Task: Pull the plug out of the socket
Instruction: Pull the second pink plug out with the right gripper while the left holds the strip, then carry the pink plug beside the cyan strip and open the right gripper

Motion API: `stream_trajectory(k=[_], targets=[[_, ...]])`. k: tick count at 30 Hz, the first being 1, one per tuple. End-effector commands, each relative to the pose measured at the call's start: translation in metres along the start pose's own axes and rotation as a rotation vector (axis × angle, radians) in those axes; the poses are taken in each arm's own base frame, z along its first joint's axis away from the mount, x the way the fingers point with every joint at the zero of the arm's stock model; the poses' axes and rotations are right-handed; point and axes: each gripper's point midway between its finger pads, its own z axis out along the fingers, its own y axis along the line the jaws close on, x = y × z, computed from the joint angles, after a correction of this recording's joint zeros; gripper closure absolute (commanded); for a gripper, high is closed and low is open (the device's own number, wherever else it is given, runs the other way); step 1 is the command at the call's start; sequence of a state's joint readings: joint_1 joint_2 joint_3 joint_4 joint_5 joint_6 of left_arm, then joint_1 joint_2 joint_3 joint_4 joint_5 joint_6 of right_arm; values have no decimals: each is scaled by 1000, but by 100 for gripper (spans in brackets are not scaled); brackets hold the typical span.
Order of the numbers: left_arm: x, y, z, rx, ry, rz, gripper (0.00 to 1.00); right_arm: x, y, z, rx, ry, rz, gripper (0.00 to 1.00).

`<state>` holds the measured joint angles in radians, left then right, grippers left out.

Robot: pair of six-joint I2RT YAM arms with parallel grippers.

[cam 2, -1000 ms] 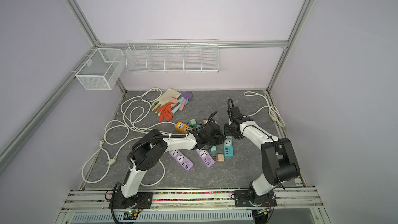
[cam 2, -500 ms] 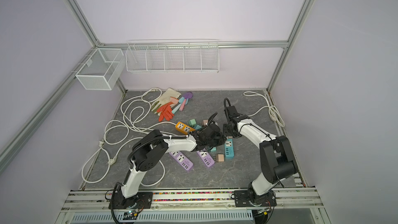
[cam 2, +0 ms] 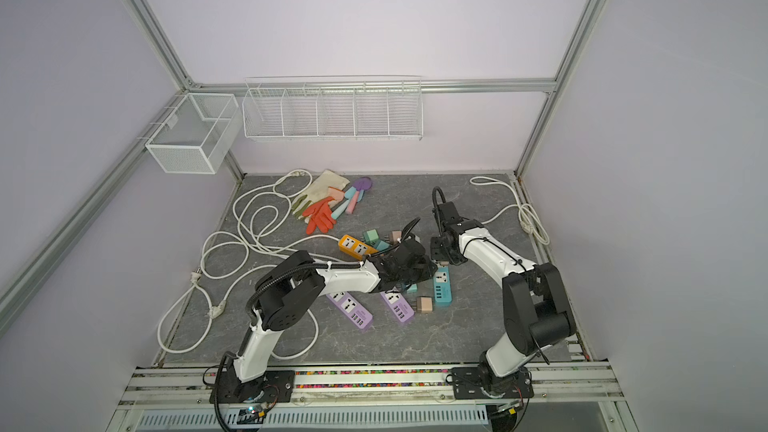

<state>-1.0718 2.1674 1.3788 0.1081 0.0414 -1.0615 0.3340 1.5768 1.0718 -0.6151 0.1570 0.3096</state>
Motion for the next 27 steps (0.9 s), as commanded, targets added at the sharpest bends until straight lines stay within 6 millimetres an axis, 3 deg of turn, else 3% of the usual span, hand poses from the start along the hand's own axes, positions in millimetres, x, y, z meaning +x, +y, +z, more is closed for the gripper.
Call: stream_trajectory(k=[1, 16, 21, 27], targets=[[19, 34, 4, -135, 59, 21, 77, -11, -3, -23, -28, -79, 15, 73], [-10, -13, -28, -55, 22, 90, 75, 3, -17, -78, -163, -170, 139, 70], [-12, -28, -37, -23, 35, 118, 74, 12, -23, -83, -255, -198, 241, 70], [-20, -34, -53, -14, 17, 119, 73, 24, -34, -71, -322, -178, 355, 71]])
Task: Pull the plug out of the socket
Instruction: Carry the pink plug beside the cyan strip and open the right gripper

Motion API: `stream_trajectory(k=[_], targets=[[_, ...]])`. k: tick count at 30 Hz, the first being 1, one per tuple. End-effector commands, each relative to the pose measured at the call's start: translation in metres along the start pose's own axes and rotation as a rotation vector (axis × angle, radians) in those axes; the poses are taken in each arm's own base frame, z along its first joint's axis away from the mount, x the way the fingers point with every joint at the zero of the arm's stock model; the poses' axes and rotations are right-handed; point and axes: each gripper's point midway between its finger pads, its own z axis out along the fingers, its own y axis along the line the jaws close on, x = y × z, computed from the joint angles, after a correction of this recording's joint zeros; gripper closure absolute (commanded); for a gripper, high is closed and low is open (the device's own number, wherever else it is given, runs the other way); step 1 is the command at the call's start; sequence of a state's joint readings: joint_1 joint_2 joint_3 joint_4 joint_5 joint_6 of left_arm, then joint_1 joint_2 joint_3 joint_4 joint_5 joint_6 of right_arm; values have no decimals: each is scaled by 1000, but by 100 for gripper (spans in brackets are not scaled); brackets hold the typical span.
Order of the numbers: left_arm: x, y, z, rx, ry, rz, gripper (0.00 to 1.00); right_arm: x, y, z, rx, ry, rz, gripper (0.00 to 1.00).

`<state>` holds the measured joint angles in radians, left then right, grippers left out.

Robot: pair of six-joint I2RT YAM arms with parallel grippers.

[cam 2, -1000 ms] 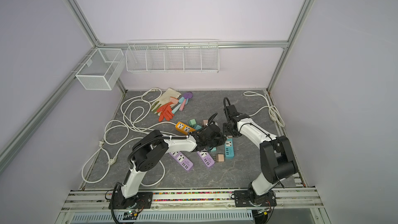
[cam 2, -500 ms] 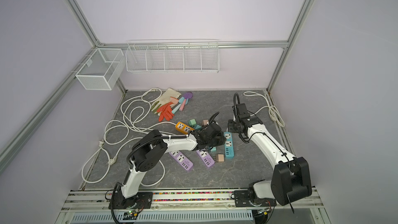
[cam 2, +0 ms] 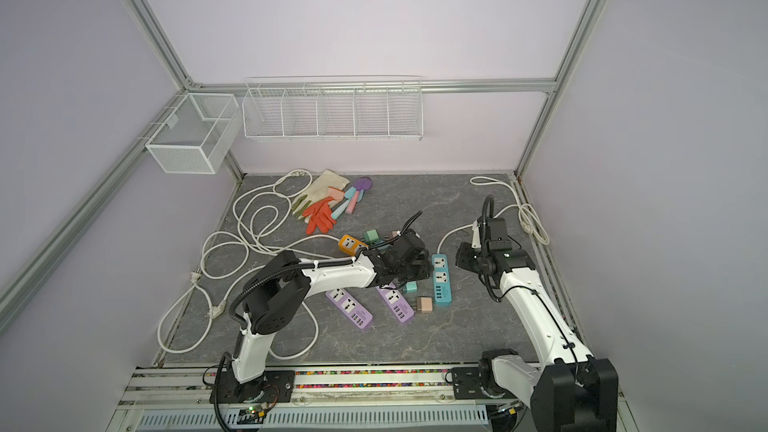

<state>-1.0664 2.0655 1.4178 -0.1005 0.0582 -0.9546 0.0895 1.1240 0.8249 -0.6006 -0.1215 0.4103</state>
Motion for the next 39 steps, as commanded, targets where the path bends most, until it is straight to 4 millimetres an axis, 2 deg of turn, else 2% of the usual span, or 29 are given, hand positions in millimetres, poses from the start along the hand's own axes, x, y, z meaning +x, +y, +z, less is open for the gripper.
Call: stream_trajectory(k=[1, 6, 21, 32, 39], targets=[[-16, -17, -23, 29, -33, 26, 73, 0, 6, 2, -107, -9, 83, 71], [-16, -14, -34, 11, -37, 36, 72, 7, -6, 10, -137, -21, 183, 71], [-14, -7, -47, -3, -43, 41, 70, 46, -42, 39, -91, 1, 303, 71], [-12, -9, -47, 7, -46, 39, 70, 59, -53, 53, -76, 20, 343, 71], [-11, -8, -48, 9, -50, 37, 70, 64, -58, 56, -44, 43, 370, 66]])
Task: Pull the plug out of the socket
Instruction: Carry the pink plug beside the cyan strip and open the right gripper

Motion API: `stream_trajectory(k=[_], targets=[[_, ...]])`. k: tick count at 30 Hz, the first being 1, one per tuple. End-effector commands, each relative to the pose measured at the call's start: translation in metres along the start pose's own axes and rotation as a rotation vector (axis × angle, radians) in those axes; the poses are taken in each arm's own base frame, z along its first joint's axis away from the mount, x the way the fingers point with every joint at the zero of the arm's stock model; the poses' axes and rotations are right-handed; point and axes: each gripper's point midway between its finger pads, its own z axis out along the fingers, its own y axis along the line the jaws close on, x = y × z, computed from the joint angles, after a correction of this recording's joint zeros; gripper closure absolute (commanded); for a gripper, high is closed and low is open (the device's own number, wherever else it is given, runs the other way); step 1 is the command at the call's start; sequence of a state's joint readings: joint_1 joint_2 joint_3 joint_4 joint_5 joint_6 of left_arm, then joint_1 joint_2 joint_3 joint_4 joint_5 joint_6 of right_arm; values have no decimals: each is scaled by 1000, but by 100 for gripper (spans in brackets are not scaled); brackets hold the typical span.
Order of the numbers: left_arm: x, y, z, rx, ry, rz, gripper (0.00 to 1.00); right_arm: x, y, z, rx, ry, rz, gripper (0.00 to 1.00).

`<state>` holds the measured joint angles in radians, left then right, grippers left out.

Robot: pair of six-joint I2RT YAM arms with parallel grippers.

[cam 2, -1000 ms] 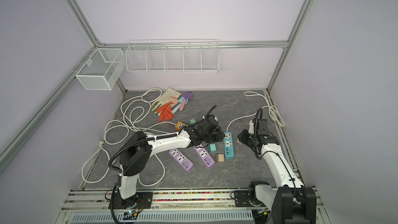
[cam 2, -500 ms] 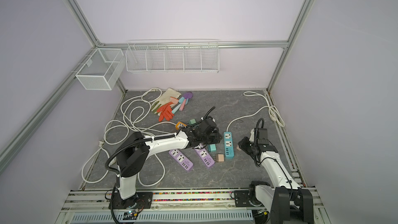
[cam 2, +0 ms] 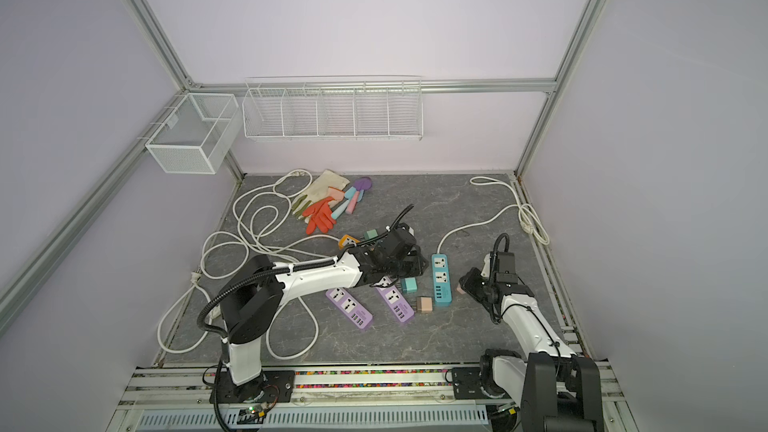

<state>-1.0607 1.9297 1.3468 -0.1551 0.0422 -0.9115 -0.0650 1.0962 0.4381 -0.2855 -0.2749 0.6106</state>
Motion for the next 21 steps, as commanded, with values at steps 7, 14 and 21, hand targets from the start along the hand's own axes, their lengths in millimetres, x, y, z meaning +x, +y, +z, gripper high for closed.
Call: stream_trajectory(k=[7, 14, 21], targets=[[-5, -3, -11, 12, -34, -6, 69, 1, -10, 1, 46, 7, 51, 50], [-12, -2, -24, -5, -61, 15, 69, -5, -10, -17, 79, -46, 26, 28], [-40, 20, -60, -63, -140, 26, 62, -26, -1, -49, 133, -129, -57, 10]])
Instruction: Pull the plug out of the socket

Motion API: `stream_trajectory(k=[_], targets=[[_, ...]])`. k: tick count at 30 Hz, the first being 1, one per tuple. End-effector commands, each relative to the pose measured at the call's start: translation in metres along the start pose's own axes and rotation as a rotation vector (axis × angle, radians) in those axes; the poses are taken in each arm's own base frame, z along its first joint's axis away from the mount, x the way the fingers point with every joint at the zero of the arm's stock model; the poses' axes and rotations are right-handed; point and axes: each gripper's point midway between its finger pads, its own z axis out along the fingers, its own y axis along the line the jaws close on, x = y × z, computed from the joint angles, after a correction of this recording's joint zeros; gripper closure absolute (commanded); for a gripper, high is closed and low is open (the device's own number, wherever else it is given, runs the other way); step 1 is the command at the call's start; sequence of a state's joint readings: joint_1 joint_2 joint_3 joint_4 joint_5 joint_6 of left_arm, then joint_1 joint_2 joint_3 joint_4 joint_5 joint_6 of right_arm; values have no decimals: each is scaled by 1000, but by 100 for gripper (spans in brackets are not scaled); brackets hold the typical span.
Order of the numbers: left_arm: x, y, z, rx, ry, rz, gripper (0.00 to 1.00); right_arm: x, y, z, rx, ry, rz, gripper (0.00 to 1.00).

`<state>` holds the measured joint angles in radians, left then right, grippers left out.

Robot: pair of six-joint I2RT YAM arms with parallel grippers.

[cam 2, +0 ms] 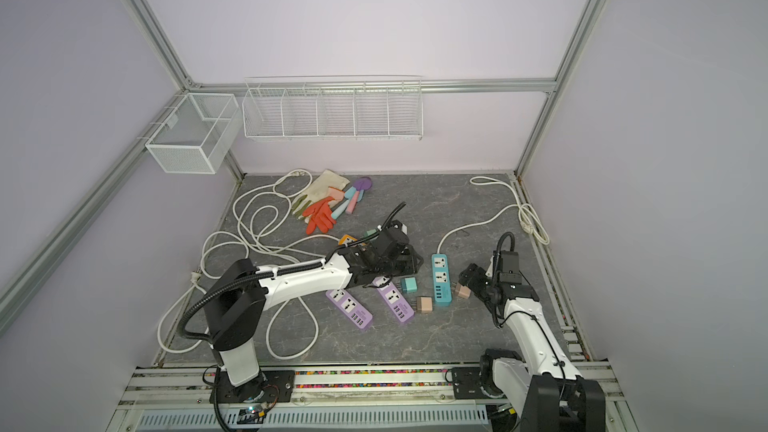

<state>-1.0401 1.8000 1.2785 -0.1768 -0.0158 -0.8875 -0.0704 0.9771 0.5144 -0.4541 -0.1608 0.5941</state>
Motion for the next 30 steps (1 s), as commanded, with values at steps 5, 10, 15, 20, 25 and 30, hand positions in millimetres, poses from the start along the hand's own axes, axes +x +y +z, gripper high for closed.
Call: stream_trajectory(k=[5, 10, 15, 20, 25, 30], targets=[[-62, 57, -68, -118, -170, 19, 52, -44, 9, -46, 85, -165, -114, 3], [-104, 134, -140, -394, -379, 4, 38, -79, 11, -63, 145, -308, -163, 11], [-119, 233, -211, -693, -523, -60, 13, -106, -2, -50, 259, -390, -240, 11], [-120, 326, -283, -960, -633, -184, 3, -124, -15, -23, 324, -476, -294, 11], [-117, 364, -302, -1080, -766, -45, 0, -137, -23, 4, 347, -557, -338, 11], [-120, 376, -274, -1036, -801, 109, 0, -144, -21, 28, 345, -538, -377, 11]])
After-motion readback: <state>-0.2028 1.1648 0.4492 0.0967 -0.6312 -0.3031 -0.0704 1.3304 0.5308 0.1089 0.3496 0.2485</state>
